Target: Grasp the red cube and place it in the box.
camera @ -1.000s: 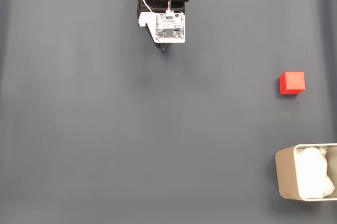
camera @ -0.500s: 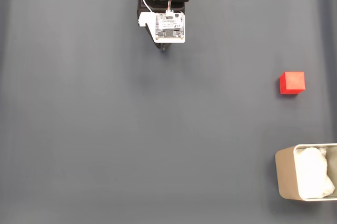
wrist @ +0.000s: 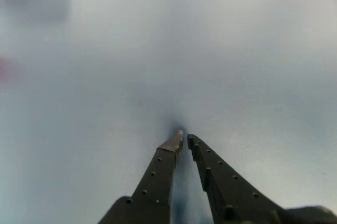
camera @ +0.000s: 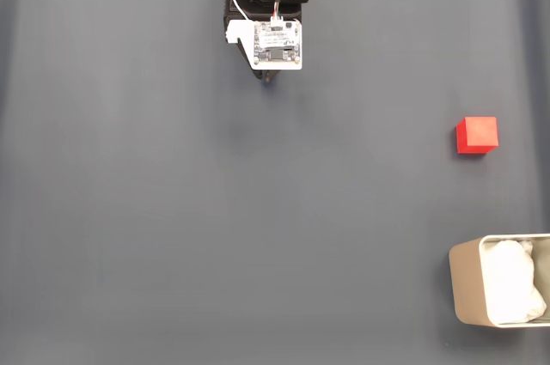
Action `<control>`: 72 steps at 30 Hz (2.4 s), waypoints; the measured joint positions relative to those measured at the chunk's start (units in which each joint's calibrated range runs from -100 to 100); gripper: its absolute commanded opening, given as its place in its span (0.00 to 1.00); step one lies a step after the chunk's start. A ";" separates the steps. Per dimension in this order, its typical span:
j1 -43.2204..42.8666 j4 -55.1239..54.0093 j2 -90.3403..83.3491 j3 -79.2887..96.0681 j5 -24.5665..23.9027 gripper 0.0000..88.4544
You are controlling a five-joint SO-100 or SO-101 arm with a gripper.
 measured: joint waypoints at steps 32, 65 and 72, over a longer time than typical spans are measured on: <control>-1.04 -12.17 32.13 -51.63 -0.34 0.00; -11.50 0.72 60.70 -86.35 2.00 0.00; -19.29 -0.24 62.18 -86.35 2.00 0.01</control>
